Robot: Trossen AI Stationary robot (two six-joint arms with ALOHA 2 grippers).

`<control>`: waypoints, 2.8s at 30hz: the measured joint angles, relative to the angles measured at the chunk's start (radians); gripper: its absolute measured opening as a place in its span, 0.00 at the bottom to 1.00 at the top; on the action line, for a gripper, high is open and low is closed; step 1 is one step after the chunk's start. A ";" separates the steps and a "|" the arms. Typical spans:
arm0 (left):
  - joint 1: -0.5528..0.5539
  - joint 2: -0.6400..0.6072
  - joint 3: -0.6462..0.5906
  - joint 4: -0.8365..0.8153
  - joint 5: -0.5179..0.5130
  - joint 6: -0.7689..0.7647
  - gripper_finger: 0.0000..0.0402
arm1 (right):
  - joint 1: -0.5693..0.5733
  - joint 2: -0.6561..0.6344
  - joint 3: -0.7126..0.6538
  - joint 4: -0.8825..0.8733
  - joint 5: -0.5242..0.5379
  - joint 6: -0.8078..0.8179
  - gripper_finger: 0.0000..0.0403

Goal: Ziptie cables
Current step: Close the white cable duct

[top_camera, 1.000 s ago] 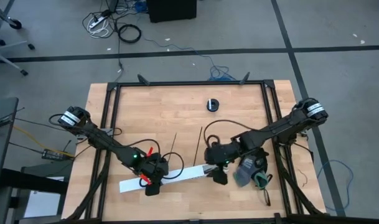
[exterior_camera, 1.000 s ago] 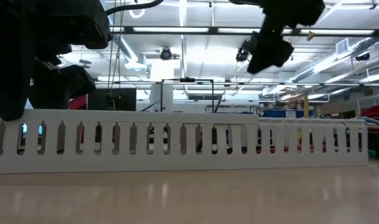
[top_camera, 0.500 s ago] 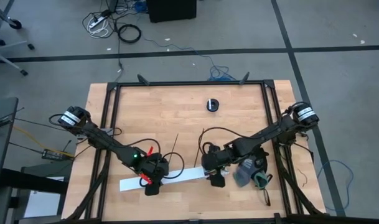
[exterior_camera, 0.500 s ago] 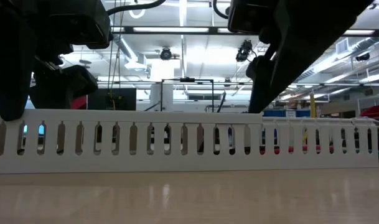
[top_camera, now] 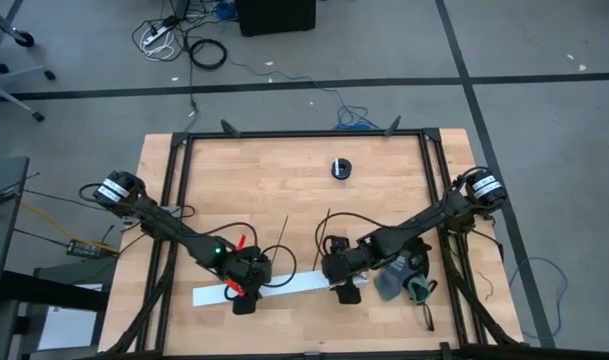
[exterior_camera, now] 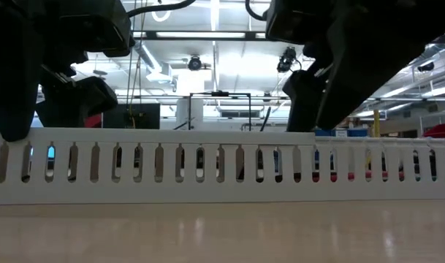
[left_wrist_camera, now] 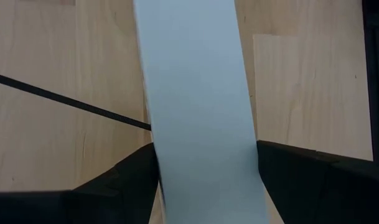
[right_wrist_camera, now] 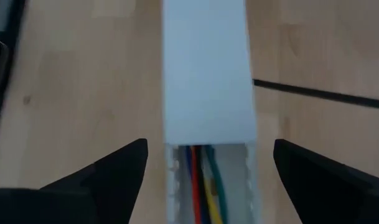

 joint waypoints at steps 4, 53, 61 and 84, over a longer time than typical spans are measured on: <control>0.000 0.000 0.000 0.000 0.001 0.001 0.60 | 0.004 0.000 0.000 -0.007 0.021 -0.035 0.85; 0.000 0.000 0.000 0.022 0.000 0.021 0.60 | 0.038 0.002 0.000 -0.021 0.022 -0.005 0.62; 0.000 0.000 0.000 0.026 0.000 0.021 0.60 | 0.038 0.002 0.000 -0.026 0.022 0.029 0.62; 0.020 0.000 -0.001 0.050 0.011 0.071 0.60 | 0.040 0.002 0.000 -0.029 0.021 0.035 0.62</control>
